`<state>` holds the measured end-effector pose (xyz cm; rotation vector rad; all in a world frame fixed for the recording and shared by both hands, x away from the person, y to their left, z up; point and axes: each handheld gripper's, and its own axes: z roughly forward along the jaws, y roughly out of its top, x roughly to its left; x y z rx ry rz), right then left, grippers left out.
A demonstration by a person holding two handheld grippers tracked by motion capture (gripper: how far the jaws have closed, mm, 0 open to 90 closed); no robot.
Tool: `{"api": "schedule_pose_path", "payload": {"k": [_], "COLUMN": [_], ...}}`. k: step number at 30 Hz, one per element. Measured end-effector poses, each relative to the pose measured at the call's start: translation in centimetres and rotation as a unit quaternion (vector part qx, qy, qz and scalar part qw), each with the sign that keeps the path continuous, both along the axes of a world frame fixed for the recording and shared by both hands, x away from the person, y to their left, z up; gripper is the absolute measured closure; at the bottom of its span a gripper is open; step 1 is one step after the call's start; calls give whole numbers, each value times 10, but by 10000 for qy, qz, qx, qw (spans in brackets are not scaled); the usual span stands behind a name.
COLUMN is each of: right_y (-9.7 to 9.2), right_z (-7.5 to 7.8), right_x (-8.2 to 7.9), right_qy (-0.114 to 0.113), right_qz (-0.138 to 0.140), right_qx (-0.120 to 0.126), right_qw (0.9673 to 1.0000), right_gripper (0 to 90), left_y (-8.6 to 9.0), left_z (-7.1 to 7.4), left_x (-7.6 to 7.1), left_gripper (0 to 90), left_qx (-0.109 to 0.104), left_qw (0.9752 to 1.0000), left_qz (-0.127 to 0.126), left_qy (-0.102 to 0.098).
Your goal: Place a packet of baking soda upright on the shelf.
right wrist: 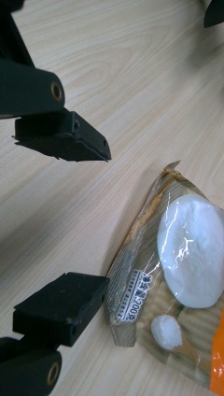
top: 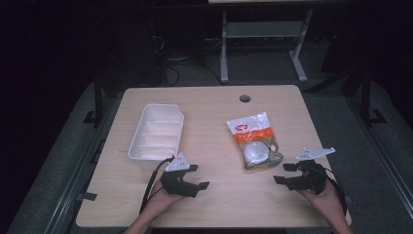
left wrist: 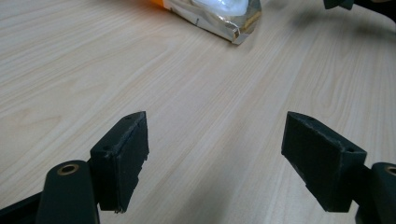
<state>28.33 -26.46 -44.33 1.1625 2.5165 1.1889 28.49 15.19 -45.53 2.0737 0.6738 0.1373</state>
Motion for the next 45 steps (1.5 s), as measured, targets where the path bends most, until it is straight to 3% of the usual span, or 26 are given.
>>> {"api": "schedule_pose_path", "payload": {"k": [5,9,16,21,26,33,37,45], "right_y": [1,2,9,13,17,25,26,31], "right_z": [4,9,20,27,34,37,32,14], "right_x": [3,9,32,45,55,74,80,86], "right_qy": [-62,-92,-92,-134,-180,-163,-112,41], "right_qz": [-3,-26,20,57,88,194,178,36], "right_qx": [-7,35,-112,-118,-45,-40,-30,-372], "right_qw": [10000,9999,9999,9998,9998,9997,9998,9993], "right_gripper": [319,318,321,353,386,479,587,811], "left_y": [-3,-5,-12,-17,-22,-41,-53,-77], "left_z": [0,1,6,10,15,27,29,26], "left_x": [0,1,8,16,25,47,60,86], "left_gripper": [227,227,227,227,238,255,257,286], "left_qx": [43,-57,-119,-81,-189,-142,-78,-119], "left_qw": [10000,10000,9998,9997,9993,9993,9992,9984], "left_qz": [-21,55,174,230,317,347,382,479], "left_qy": [-17,22,-18,-1,26,39,63,277]}}
